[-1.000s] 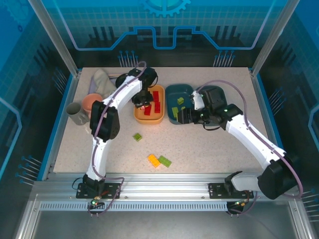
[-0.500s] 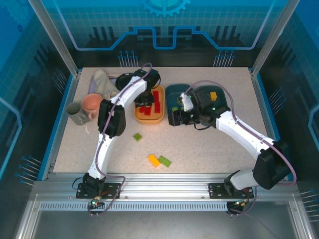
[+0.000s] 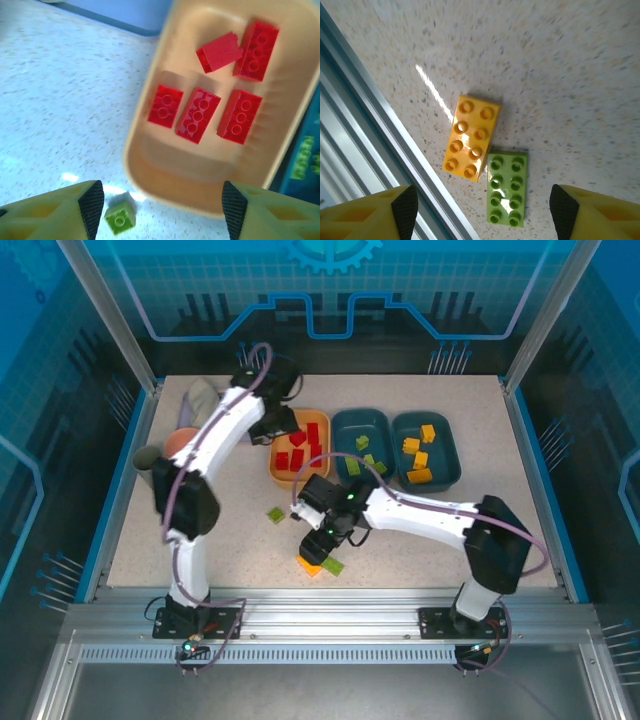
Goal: Sort the legos into containers by color
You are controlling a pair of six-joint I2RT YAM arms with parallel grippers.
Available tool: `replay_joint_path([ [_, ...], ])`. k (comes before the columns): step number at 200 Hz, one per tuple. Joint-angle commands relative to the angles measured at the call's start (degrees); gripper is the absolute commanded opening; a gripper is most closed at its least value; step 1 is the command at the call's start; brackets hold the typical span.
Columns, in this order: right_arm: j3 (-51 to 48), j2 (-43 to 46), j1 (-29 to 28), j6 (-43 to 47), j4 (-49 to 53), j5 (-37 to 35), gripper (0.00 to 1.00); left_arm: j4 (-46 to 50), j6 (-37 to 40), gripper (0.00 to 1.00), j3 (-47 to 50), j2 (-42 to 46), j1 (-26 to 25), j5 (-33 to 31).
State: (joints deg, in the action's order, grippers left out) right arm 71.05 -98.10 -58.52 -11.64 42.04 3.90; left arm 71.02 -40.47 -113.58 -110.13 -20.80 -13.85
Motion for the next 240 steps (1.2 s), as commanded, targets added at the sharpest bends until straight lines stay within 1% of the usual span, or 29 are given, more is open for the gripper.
replay_joint_path([
  [1, 4.54, -4.72, -2.63, 1.49, 4.59, -3.46, 0.72, -1.88, -6.73, 0.68, 12.29, 14.07, 4.5, -0.1],
  [25, 8.14, -9.91, -4.39, 0.35, 6.31, -3.86, 0.7, -2.73, -9.38, 0.71, 24.93, 27.96, 7.42, -1.09],
  [52, 10.24, -13.4, -5.39, -1.0, 6.55, -3.28, 0.69, -1.55, -11.47, 0.71, 35.4, 39.96, 7.96, -1.27],
  [79, 12.07, -16.75, -6.66, -2.6, 7.75, -4.01, 0.66, 0.22, -13.94, 0.71, 42.34, 47.3, 7.96, 0.33],
  [104, 13.35, -19.4, -7.46, -4.21, 9.07, -7.03, 0.61, 0.55, -15.21, 0.72, 46.96, 51.9, 7.88, 2.92],
  [120, 14.09, -20.51, -7.79, -4.6, 9.53, -8.84, 0.55, -0.38, -15.02, 0.72, 49.79, 55.03, 7.88, 5.06],
  [141, 14.64, -21.83, -7.93, -5.79, 9.56, -11.17, 0.42, -2.81, -14.11, 0.71, 53.98, 58.89, 7.88, 9.35],
  [165, 14.89, -22.66, -7.59, -7.09, 8.87, -12.96, 0.32, -4.92, -14.97, 0.71, 58.36, 63.04, 7.8, 13.0],
  [183, 15.17, -21.29, -6.45, -8.15, 8.24, -14.13, 0.27, -7.54, -15.25, 0.7, 61.71, 65.14, 7.79, 16.67],
  [202, 16.35, -16.78, -3.88, -8.83, 8.05, -15.22, 0.25, -11.68, -15.12, 0.7, 65.3, 65.85, 7.55, 21.6],
  [225, 18.23, -10.04, 2.19, -9.03, 10.07, -17.27, 0.25, -15.61, -16.23, 0.7, 67.61, 63.97, 5.7, 24.43],
  [240, 18.01, -5.47, 8.6, -8.89, 11.42, -18.21, 0.25, -17.94, -16.95, 0.7, 67.76, 61.15, 3.55, 24.35],
])
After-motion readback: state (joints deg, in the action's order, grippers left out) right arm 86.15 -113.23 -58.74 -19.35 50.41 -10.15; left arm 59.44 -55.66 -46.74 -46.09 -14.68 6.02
